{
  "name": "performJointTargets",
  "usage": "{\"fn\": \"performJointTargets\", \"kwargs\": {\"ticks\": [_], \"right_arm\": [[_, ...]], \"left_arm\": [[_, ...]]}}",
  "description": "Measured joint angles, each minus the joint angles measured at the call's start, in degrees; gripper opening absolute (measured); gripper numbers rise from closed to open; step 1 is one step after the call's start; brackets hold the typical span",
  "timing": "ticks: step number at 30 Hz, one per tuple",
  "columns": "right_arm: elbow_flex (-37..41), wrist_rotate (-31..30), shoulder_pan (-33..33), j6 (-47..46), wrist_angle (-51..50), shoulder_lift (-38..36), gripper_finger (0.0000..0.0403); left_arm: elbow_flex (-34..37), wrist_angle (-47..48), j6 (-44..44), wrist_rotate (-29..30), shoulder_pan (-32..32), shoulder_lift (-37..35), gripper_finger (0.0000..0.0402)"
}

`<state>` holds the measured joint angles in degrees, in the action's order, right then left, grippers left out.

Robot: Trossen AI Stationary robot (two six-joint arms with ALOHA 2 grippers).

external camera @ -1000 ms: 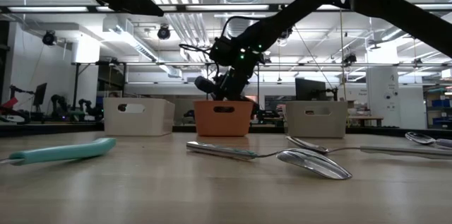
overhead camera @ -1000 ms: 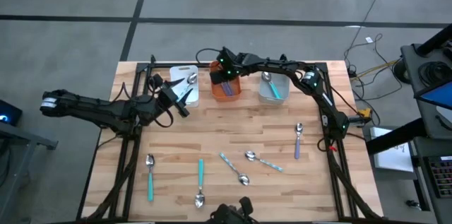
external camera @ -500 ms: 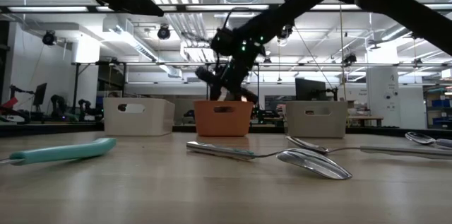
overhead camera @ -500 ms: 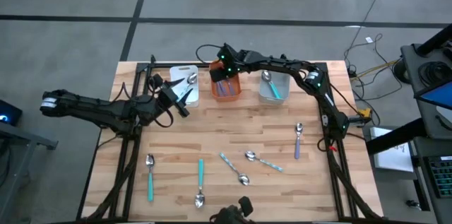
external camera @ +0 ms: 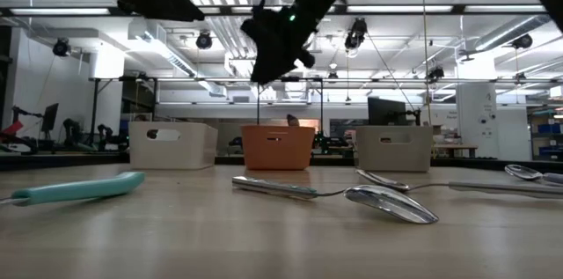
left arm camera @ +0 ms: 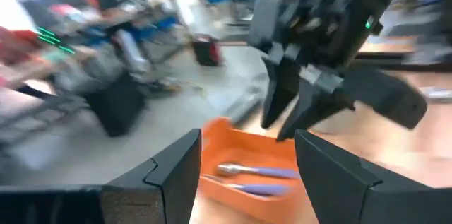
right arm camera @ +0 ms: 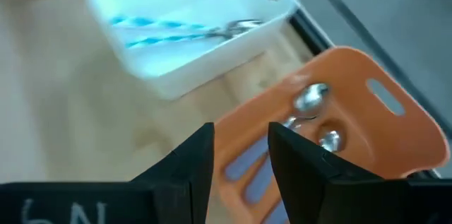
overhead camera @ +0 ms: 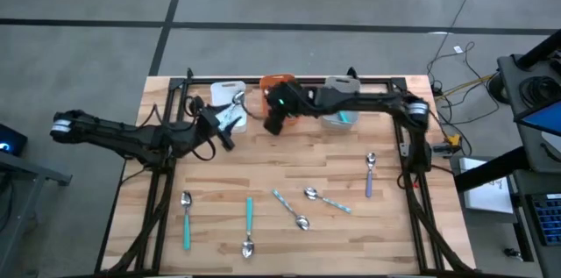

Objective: Sort silverware by color (type)
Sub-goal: Put the green spoon into the gray bin

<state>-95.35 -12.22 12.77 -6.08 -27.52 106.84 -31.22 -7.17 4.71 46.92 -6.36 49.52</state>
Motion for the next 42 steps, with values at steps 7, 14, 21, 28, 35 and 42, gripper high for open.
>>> {"fn": "performJointTargets", "kwargs": {"ticks": [7,14,21,28,35,42], "right_arm": [[20.11,0.06,-3.42,2.75,18.73,-15.60,0.0112],[33.40,0.06,-3.29,6.99,33.96,-25.20,0.0099],[37.46,0.16,-3.27,9.81,37.28,-29.57,0.0093],[37.59,0.18,-3.27,10.60,37.29,-30.29,0.0093],[37.62,0.21,-3.27,10.62,37.20,-29.29,0.0089],[37.62,0.25,-3.27,10.58,37.25,-29.11,0.0088]], "left_arm": [[0.02,12.38,-33.99,-22.82,-2.18,1.42,0.0207],[0.02,21.95,-70.10,-39.49,-10.14,9.22,0.0203],[-0.58,23.78,-88.84,-43.93,-18.32,18.99,0.0188],[-8.21,41.04,-98.14,-49.07,-24.03,25.71,0.0171],[-15.84,60.01,-110.84,-51.28,-32.39,30.59,0.0167],[-14.07,61.58,-122.68,-53.45,-39.04,31.37,0.0167]]}}
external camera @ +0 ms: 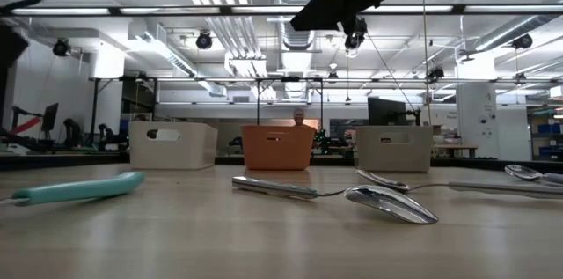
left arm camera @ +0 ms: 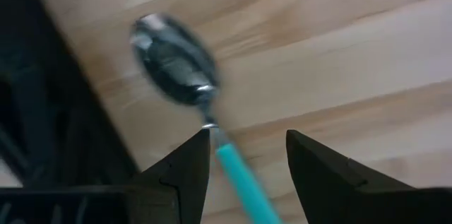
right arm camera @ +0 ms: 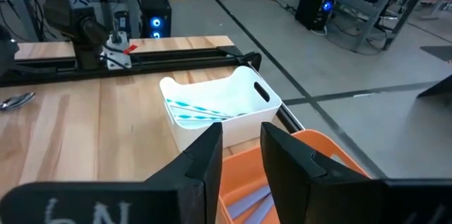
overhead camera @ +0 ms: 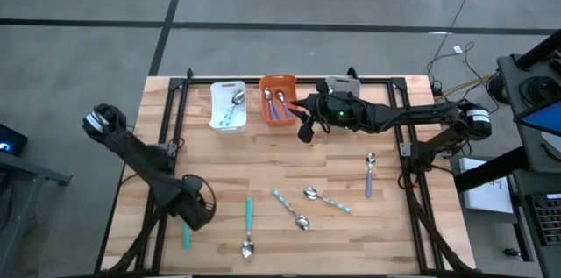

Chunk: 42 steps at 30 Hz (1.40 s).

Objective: Sort silverware by color (type)
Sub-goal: Put the green spoon into the gray bin

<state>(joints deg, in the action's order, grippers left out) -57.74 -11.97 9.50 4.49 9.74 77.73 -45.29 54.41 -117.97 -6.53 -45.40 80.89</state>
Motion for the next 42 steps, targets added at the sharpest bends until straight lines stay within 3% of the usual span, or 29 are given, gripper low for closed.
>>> {"fn": "performJointTargets", "kwargs": {"ticks": [6,11,17,26,33,42], "right_arm": [[0.00,0.13,0.00,-0.85,0.00,0.00,0.0084],[0.00,0.13,0.00,-1.53,0.00,0.00,0.0086],[0.00,0.11,0.00,-1.99,0.00,0.02,0.0082],[0.00,0.11,0.00,-1.96,-1.24,0.02,0.0082],[0.04,-0.07,0.00,-1.88,-2.60,0.07,0.0079],[0.04,-0.09,-0.09,-1.78,-4.28,-0.03,0.0076]], "left_arm": [[1.45,0.02,-7.76,-0.03,-4.37,-0.18,0.0169],[2.04,-0.20,-10.89,0.01,-6.47,0.51,0.0193],[2.36,-0.41,-12.08,0.67,-6.98,2.77,0.0214],[2.22,-3.20,-11.98,1.67,-6.96,7.92,0.0204],[1.39,-3.60,-11.98,2.13,-6.90,11.10,0.0165],[-0.36,-3.69,-11.65,5.58,-6.94,10.61,0.0053]]}}
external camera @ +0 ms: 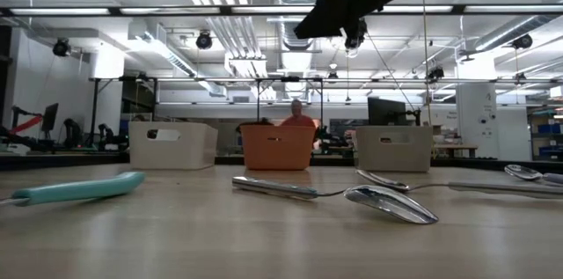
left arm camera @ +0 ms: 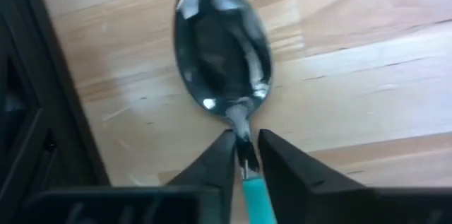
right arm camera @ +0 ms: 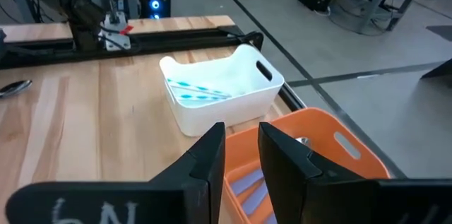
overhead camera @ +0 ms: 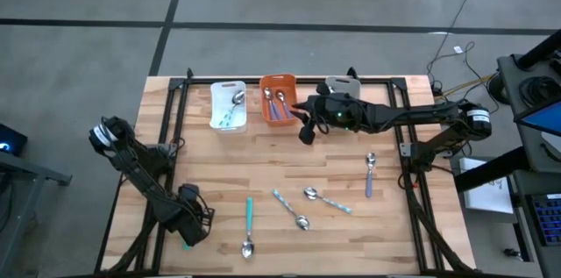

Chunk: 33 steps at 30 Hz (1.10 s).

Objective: Sort silverware by color (type)
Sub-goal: Put the green spoon into the gray bin

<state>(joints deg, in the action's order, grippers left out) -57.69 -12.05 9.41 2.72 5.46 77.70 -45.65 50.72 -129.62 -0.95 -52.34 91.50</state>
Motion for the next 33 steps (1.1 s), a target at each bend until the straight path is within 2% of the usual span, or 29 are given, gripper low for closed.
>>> {"fn": "performJointTargets", "kwargs": {"ticks": [2,4,10,18,25,31,33], "right_arm": [[0.00,0.00,0.00,0.29,-0.70,-0.03,0.0073],[0.00,0.00,0.00,0.46,-1.69,-0.24,0.0072],[0.00,-0.04,0.00,1.87,-3.82,-1.24,0.0077],[0.00,-0.07,0.00,2.04,-5.39,-3.51,0.0070],[0.00,-0.04,0.00,2.38,-6.30,-3.68,0.0075],[0.33,0.69,-0.02,-2.13,-5.04,-3.68,0.0069],[1.02,3.11,0.00,-4.72,-1.70,-3.13,0.0069]], "left_arm": [[-0.02,-0.20,0.02,0.16,0.00,-0.02,0.0022],[-0.03,-0.14,0.02,0.23,0.00,-0.05,0.0009],[-0.70,-0.42,0.39,0.61,0.04,-0.48,0.0007],[-4.37,0.25,4.29,5.79,2.04,-1.41,0.0004],[-5.33,0.33,14.80,13.11,6.87,-2.43,0.0003],[-5.34,-1.19,32.20,26.23,12.05,-5.91,0.0002],[-5.91,-0.92,39.33,30.83,14.55,-7.52,0.0002]]}}
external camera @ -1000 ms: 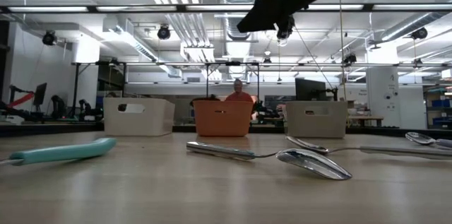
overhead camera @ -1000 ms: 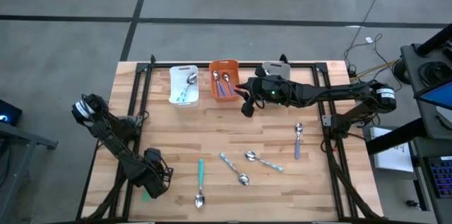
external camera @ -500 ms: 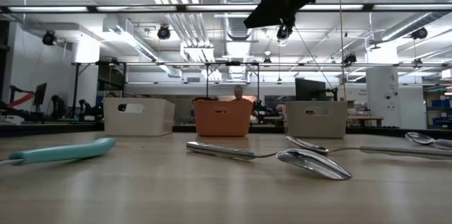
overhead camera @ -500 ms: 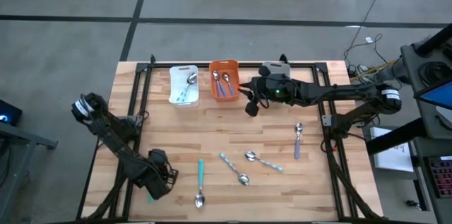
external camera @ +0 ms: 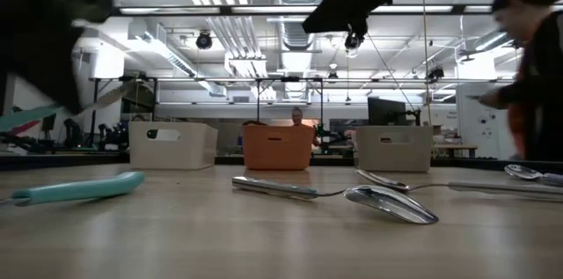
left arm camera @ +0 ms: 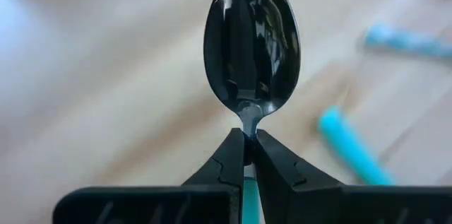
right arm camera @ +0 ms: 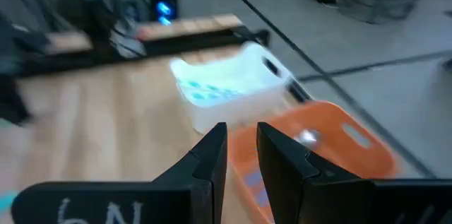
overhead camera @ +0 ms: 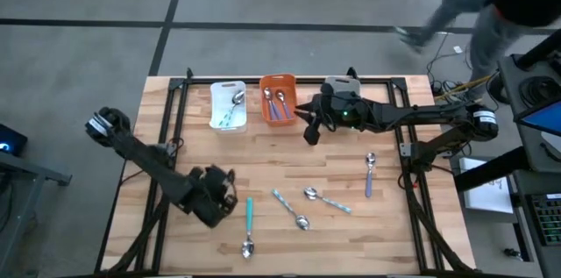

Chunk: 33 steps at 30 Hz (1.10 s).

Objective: Sort silverware by color (type)
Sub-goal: Put the green spoon into the gray bin

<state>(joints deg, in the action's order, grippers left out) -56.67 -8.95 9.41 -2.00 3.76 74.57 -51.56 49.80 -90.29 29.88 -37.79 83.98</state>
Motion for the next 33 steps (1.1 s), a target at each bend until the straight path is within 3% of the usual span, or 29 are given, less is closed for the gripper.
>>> {"fn": "performJointTargets", "kwargs": {"ticks": [6,10,14,21,33], "right_arm": [[0.58,12.74,-0.05,-9.36,9.69,4.37,0.0097],[-1.00,13.76,-0.03,-13.95,14.35,8.02,0.0131],[-3.85,13.78,-0.02,-17.20,16.32,12.03,0.0166],[-11.44,14.06,-0.13,-17.51,16.43,19.17,0.0202],[-15.56,14.76,-0.64,-17.56,13.99,21.94,0.0206]], "left_arm": [[-5.17,-1.40,25.53,10.86,9.63,-4.34,0.0002],[-9.76,-3.80,40.70,16.01,15.22,-5.55,0.0002],[-14.17,-4.01,50.12,16.28,19.50,-5.28,0.0002],[-16.53,-2.66,50.58,16.28,24.42,-4.37,0.0002],[-9.45,-1.92,37.70,17.75,24.70,-4.32,0.0001]]}}
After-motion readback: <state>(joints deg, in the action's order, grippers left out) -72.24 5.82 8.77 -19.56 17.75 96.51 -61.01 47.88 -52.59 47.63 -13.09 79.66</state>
